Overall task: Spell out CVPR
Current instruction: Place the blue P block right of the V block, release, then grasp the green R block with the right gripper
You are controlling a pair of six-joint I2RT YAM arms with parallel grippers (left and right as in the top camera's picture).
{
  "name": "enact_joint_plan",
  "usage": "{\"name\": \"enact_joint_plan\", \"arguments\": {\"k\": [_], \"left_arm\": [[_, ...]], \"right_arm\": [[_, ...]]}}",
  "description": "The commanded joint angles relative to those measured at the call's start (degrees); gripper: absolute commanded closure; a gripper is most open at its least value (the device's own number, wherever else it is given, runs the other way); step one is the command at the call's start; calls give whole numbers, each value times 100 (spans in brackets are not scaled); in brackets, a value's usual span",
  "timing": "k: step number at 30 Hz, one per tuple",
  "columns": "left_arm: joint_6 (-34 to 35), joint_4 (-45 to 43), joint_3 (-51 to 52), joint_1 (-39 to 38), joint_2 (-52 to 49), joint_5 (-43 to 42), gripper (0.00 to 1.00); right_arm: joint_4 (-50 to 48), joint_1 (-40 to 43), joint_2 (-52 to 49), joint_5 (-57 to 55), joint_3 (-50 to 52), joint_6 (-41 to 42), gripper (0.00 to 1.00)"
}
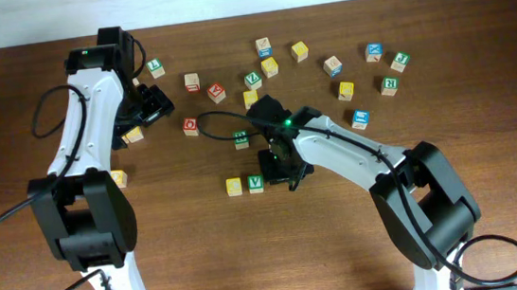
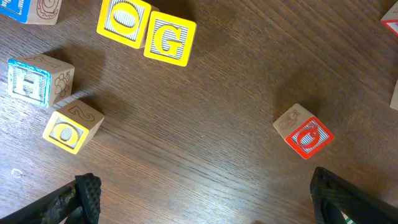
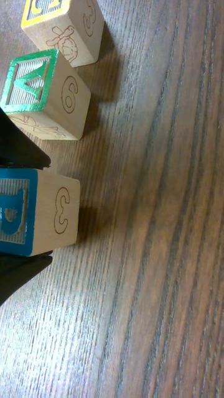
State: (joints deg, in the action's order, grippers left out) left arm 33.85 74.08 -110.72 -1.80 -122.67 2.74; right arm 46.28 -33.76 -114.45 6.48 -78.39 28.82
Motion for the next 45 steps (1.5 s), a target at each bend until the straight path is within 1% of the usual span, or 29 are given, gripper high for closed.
{"name": "enact_joint_plan", "arguments": {"k": [1, 4, 7, 18, 23, 24, 26, 27, 29, 31, 33, 35, 37, 40, 45], "left_arm": [[-4, -7, 0, 11, 83, -22, 1], [-4, -7, 0, 11, 83, -22, 1], [-4, -7, 0, 11, 83, -22, 1], [-4, -7, 0, 11, 83, -22, 1], [-4, -7, 0, 11, 83, -22, 1], [-4, -7, 0, 11, 83, -22, 1], [-4, -7, 0, 11, 83, -22, 1], [-4, -7, 0, 11, 83, -22, 1], [-4, -7, 0, 11, 83, -22, 1], [-4, -7, 0, 11, 83, -22, 1], [-4, -7, 0, 11, 83, -22, 1], [-4, -7, 0, 11, 83, -22, 1], [-4, -7, 0, 11, 83, -22, 1], [-4, -7, 0, 11, 83, -22, 1], [-4, -7, 0, 11, 83, -22, 1]], "right_arm": [[92, -42, 17, 20, -103, 168, 71], [140, -170, -7, 153, -101, 175, 70], [170, -313, -9, 57, -101, 323, 70], [-22, -293, -9, -4, -103, 514, 70], [-11, -293, -9, -264, -103, 511, 69], [0, -293, -9, -258, -103, 511, 66], [0, -293, -7, -219, -103, 511, 56], [0, -293, -7, -221, -109, 509, 53], [181, -293, -2, -249, -267, 446, 52], [726, -293, -2, -616, -732, 442, 51], [1084, -293, -2, -706, -1222, 273, 51], [780, -293, -2, -699, -1709, -17, 43], [173, -293, -4, -678, -1768, -212, 37], [-629, -295, -227, -721, -1762, -518, 37], [-669, -313, -872, -693, -1762, -527, 37]]}}
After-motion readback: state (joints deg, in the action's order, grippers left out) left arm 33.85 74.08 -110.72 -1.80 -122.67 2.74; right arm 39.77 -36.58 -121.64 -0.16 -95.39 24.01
